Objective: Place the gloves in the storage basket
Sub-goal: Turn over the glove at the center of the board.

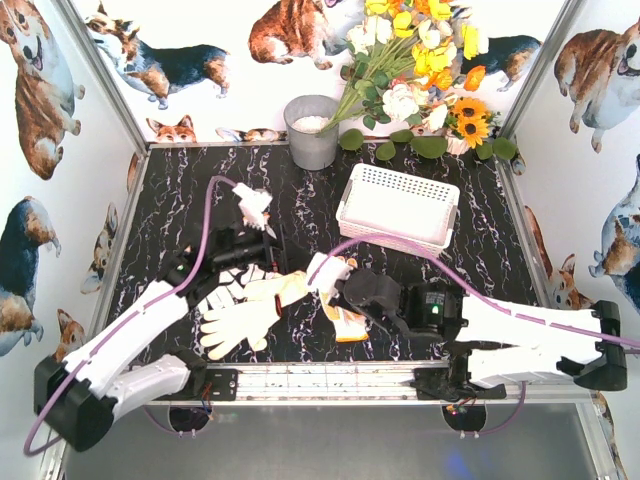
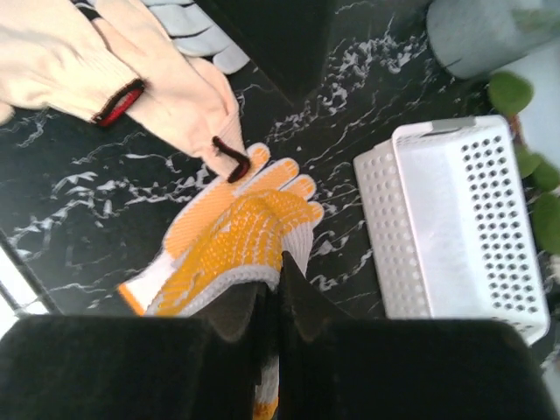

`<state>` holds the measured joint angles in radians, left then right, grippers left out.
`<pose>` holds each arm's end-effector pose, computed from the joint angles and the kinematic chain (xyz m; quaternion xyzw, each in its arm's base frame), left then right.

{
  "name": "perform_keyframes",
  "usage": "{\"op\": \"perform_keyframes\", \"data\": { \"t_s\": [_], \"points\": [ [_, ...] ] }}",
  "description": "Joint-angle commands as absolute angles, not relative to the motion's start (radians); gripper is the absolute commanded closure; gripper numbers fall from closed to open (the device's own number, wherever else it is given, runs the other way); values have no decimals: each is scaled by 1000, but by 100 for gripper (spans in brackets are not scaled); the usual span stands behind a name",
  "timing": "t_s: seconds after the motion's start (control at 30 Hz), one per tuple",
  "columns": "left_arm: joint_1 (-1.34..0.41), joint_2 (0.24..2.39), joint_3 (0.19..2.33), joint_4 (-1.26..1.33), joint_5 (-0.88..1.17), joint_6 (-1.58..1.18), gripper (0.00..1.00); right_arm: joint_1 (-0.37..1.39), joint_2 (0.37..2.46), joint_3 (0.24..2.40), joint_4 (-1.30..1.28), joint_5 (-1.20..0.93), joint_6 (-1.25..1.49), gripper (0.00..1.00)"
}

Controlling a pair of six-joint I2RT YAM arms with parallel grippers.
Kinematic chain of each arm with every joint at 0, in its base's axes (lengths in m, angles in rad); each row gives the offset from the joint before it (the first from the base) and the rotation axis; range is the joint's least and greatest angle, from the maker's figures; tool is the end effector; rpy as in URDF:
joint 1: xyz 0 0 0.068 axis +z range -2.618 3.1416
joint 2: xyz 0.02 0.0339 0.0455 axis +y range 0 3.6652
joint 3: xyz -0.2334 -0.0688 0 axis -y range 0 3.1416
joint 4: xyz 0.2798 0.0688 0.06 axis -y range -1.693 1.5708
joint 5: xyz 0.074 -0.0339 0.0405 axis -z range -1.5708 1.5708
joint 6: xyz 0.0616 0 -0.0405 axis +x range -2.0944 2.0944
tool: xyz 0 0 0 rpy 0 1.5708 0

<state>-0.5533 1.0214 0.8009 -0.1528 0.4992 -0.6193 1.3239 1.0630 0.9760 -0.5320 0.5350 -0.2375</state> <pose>0.2427 -0.1846 0.2632 0.1127 0.8046 -0.4721 0.3420 0.1023 0.2773 0.2792 -0.5173 0.6942 0.0272 0.4997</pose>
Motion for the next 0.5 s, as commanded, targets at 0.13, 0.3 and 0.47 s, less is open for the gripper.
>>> {"op": "perform_keyframes", "data": {
  "t_s": [0.13, 0.3, 0.47],
  "points": [
    [-560, 826, 672, -76, 330, -408, 15, 1240, 1145, 1201, -892, 400, 317, 100],
    [-606, 759, 534, 91, 336, -443, 6, 1145, 1196, 1293, -1018, 331, 454, 100],
    [-699, 784, 451, 287, 342, -469, 1, 1072, 1237, 1365, -1122, 224, 550, 100]
  ]
}}
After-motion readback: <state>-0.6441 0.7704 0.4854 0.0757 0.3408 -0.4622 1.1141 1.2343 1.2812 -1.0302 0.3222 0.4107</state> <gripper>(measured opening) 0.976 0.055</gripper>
